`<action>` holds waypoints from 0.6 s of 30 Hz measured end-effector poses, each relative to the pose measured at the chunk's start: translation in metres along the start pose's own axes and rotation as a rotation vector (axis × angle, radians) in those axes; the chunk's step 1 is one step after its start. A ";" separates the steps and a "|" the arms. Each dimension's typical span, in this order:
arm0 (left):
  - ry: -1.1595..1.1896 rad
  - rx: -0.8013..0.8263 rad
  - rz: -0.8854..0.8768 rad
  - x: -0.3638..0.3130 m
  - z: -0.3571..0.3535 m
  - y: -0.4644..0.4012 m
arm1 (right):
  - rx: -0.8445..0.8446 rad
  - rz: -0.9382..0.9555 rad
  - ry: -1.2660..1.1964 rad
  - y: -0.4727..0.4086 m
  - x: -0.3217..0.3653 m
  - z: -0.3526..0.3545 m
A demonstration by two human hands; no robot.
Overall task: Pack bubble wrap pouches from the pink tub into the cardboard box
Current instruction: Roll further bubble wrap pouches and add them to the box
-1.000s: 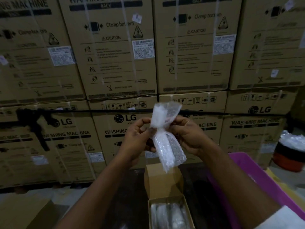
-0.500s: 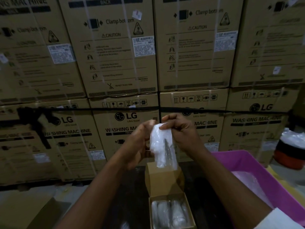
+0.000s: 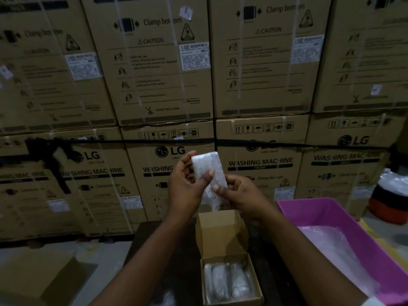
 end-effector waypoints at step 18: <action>-0.068 0.142 0.462 0.139 -0.032 0.049 | -0.404 -0.007 0.996 0.028 -0.097 0.003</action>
Point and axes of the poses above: each hand's wrist, its own y-axis away from the middle knuckle, its own z-axis out of the back of the hand, x = y × z, the point moved 6 cm from there along -y, towards the middle knuckle, and after that the axes turned 3 degrees about z, right-handed, at the moved point
